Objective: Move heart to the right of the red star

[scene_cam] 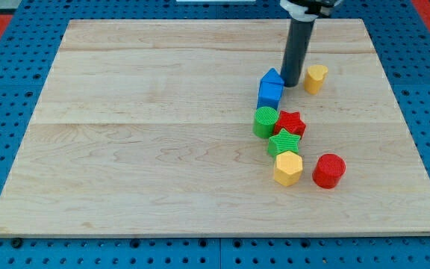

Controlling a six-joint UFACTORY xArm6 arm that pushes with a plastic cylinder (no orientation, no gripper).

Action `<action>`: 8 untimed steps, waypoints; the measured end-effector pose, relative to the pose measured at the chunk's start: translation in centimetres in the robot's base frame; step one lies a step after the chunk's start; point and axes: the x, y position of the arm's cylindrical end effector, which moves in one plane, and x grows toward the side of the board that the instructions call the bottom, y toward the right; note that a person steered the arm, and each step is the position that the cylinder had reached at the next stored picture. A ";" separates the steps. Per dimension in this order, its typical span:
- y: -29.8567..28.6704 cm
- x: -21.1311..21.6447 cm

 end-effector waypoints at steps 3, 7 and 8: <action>4.0 -1.1; 9.3 0.9; 6.1 6.2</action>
